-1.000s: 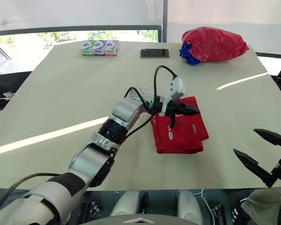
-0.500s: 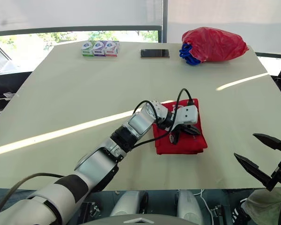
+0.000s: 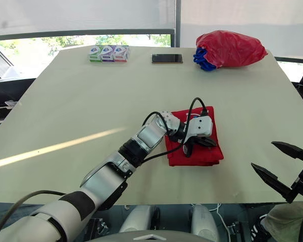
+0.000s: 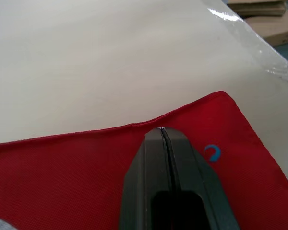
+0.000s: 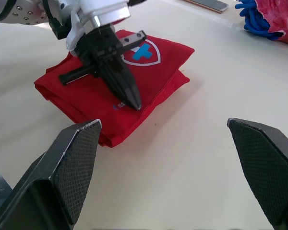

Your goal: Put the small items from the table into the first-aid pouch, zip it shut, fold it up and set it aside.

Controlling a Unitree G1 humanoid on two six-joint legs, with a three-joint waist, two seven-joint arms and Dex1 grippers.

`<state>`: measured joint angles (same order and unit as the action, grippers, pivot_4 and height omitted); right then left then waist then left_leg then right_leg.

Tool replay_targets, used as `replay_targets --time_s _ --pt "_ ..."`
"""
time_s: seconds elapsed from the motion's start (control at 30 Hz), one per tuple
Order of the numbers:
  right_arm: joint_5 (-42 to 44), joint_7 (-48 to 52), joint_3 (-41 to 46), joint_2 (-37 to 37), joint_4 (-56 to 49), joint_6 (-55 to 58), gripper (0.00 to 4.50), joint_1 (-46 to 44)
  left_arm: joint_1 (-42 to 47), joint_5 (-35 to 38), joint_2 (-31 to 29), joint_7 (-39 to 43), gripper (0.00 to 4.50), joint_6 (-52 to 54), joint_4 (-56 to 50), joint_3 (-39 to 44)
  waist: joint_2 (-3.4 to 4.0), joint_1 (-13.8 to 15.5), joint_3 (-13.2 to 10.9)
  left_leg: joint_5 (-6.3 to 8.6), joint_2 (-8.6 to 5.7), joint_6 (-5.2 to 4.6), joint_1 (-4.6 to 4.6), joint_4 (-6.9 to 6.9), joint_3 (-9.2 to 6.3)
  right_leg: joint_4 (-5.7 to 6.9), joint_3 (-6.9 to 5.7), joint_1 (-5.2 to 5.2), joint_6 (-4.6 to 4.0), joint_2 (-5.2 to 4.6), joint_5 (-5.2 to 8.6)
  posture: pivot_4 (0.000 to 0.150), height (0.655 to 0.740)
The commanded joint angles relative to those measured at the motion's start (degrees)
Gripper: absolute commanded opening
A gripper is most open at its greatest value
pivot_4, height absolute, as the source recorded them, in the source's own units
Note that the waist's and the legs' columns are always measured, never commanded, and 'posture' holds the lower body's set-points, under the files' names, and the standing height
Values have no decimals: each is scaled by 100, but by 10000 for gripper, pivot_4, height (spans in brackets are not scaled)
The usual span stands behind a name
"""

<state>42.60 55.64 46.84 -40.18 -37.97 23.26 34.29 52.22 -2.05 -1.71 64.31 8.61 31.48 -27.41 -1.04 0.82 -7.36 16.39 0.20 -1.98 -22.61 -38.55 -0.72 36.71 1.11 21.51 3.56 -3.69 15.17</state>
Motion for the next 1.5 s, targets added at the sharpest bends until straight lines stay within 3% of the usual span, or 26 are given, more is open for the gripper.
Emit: replay_targets --time_s 0.03,0.27,0.47,0.6,0.73,0.9,1.07,1.27,1.37,1.5 --pt "-4 -37 -39 -35 -106 -124 45000 -105 511 123 55 -400 249 -239 213 491 -8 0 -9 0 -1 0 0 0 0 0 -1 0 0 0 0 1500 7400" --pt "-92 -82 -228 -23 -69 -146 45000 -288 1020 -262 -6 -1099 249 -664 1427 677 -12 0 -11 0 -9 0 -2 0 -1 -2 -2 0 1 0 0 1500 7400" --pt "-94 -83 -302 -32 -60 -136 45000 -340 904 -510 169 -621 249 -433 1972 346 -15 3 -15 0 -9 0 -3 0 0 -1 -3 1 2 1 0 1500 7400" --pt "-9 -78 -246 -47 -139 -59 45000 -288 925 -357 333 -637 249 -407 2182 588 -15 8 -14 0 -9 0 -3 0 -1 -1 -4 0 2 0 0 1500 7400" --pt "146 -303 -267 -65 -219 97 45000 -416 928 75 214 -487 249 -536 1887 1098 -14 -2 -15 0 -8 0 -3 0 -1 0 -3 1 2 0 0 1500 7400" --pt "316 -524 -507 -223 -138 378 45000 -767 711 802 -543 227 249 -495 714 1719 -9 -95 -30 0 2 0 -2 0 2 9 2 8 0 3 -1 1500 7400" --pt "374 -659 -1036 -374 233 721 45000 -1240 147 1505 -1769 1134 16026 94 -683 2152 -7 -112 -30 -1 11 2 0 1 0 8 0 6 -1 2 -1 1500 7400" --pt "222 -942 -1968 -367 1107 1107 45000 -2263 -621 2324 -3386 1905 44243 1008 -2100 2707 -7 -151 -41 -1 14 2 3 -1 2 9 2 6 0 1 -1 1500 7400" --pt "147 -971 -2537 -455 1678 1507 45000 -2897 -1039 2830 -4070 2152 44728 1559 -2881 2971 -8 -141 -45 -2 16 3 2 -1 3 8 2 7 -1 -1 -1 1500 7400" --pt "239 -858 -3199 -504 2429 2259 45000 -3852 -1517 3346 -4494 2104 44728 2028 -3713 3218 -1 -97 -49 -1 13 2 2 -6 2 9 -1 3 -1 -6 -1 1500 7400"
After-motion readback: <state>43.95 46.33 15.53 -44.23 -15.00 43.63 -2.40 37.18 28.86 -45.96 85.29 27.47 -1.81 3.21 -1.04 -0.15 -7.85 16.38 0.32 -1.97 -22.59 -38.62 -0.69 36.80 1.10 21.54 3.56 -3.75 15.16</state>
